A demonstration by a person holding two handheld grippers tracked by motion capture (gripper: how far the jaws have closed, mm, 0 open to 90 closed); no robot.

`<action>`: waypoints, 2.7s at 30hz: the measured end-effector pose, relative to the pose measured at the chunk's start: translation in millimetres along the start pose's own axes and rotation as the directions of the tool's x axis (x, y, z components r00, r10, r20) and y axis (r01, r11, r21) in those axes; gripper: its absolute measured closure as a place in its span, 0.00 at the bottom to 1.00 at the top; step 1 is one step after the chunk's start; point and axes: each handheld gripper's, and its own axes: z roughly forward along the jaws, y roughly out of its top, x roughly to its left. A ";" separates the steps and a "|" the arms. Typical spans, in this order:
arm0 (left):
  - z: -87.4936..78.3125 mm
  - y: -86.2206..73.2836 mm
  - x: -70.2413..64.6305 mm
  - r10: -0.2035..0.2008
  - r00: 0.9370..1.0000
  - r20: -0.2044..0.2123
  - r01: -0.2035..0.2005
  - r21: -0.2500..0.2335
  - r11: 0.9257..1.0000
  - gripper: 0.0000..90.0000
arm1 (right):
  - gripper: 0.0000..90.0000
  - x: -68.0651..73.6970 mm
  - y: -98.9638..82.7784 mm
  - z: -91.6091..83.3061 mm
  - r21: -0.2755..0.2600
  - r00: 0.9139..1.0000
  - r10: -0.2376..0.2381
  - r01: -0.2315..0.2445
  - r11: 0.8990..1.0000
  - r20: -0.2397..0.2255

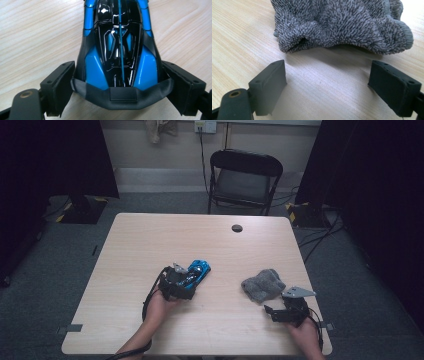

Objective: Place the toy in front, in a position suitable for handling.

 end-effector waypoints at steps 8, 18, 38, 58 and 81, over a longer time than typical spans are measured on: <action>2.3 -4.3 -3.0 0.025 1.000 -0.018 -0.026 -0.047 0.999 0.19 | 0.15 0.0 0.0 0.0 0.000 1.000 0.000 0.000 1.000 0.000; 2.3 -5.9 -1.9 0.032 0.999 -0.017 -0.033 -0.078 0.996 0.27 | 0.15 0.0 0.0 0.0 0.000 1.000 0.000 0.000 1.000 0.000; 1.3 -10.8 2.1 0.062 0.998 -0.006 -0.063 -0.105 0.992 0.27 | 0.22 -7.3 33.4 -18.2 -0.033 1.000 0.024 -0.024 0.999 -0.001; 2.8 -12.8 1.2 0.048 0.999 -0.002 -0.048 -0.130 0.990 0.27 | 0.30 0.0 56.8 43.0 0.022 0.998 0.000 -0.001 1.000 0.056; 3.6 -15.2 1.0 0.044 0.999 0.001 -0.043 -0.153 0.987 0.27 | 0.75 2.6 58.0 39.0 0.067 0.998 0.033 -0.036 0.997 0.051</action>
